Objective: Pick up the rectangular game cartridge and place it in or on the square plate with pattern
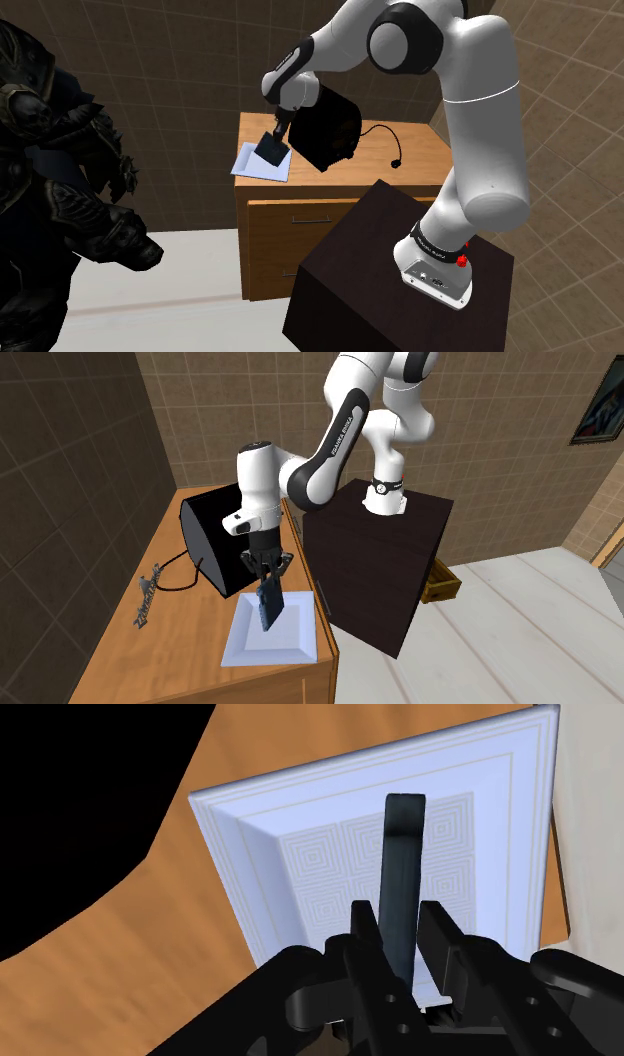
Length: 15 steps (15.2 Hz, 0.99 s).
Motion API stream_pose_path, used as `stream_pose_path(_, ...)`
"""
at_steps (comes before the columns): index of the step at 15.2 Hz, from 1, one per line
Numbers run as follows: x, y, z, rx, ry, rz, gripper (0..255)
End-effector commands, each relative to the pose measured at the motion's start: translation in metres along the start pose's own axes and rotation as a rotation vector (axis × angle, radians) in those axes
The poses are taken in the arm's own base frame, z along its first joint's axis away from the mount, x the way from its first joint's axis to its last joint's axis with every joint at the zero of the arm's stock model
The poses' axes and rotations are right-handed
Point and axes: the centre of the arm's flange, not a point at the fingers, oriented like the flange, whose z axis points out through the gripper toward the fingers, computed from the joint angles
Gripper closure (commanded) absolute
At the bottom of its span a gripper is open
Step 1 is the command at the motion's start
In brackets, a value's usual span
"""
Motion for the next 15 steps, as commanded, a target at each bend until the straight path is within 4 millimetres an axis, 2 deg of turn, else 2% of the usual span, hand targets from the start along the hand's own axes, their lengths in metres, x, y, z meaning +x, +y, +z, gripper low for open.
stream_pose_path(1,-0.004,0.000,0.005,0.004,-0.010,0.002,0)
stream_pose_path(6,-0.003,0.000,0.004,0.004,-0.011,0.002,0)
stream_pose_path(10,-0.003,0.001,-0.046,0.004,-0.011,0.002,0)
stream_pose_path(15,-0.003,0.001,-0.046,0.004,-0.011,0.002,0)
